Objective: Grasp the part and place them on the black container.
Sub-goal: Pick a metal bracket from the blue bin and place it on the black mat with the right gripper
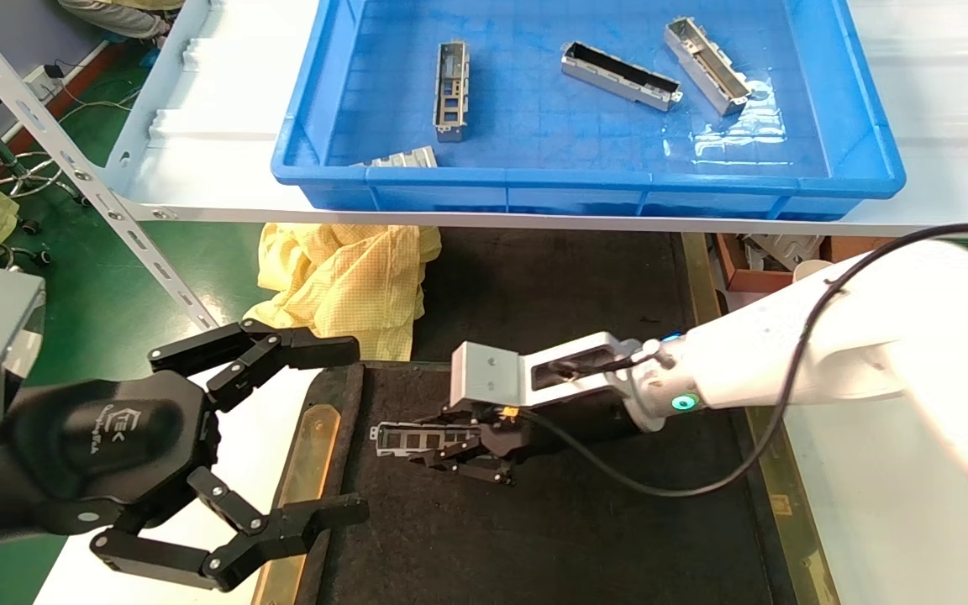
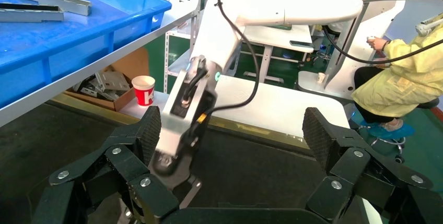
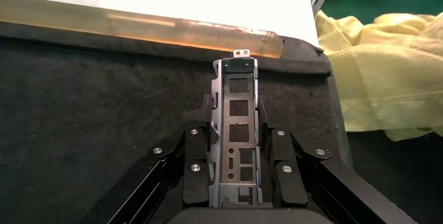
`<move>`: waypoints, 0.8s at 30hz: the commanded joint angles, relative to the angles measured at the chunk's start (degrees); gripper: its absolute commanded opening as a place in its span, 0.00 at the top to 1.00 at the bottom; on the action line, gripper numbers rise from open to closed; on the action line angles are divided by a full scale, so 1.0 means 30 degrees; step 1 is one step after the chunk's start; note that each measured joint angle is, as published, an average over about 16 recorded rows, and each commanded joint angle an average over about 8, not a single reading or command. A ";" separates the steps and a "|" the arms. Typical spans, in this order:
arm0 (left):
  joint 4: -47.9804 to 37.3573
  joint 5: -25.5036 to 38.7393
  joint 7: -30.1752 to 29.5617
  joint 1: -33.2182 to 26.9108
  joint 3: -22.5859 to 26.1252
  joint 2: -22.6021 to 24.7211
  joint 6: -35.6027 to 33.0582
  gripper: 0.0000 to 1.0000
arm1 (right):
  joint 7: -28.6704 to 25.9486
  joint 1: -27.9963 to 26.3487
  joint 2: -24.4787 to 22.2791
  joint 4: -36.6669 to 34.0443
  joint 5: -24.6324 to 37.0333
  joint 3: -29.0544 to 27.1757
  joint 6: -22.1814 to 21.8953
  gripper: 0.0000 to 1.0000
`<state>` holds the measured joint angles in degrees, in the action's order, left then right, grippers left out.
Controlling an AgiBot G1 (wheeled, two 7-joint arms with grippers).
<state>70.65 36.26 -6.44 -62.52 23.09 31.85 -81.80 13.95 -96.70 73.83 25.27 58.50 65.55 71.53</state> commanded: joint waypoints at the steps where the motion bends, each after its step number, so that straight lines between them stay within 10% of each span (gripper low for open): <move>1: 0.0000 0.0000 0.0000 0.0000 0.0000 0.0000 0.0000 0.00 | 0.0337 0.0202 0.0462 -0.0540 0.0126 0.0062 -0.0325 1.00; 24: 0.0000 0.0000 0.0000 0.0000 0.0000 0.0000 0.0000 0.00 | -0.0240 0.1753 0.1462 0.0439 -0.0897 0.1184 -0.3728 1.00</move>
<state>70.65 36.26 -6.44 -62.52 23.09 31.85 -81.80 13.26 -91.50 78.20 26.48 55.77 69.16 60.34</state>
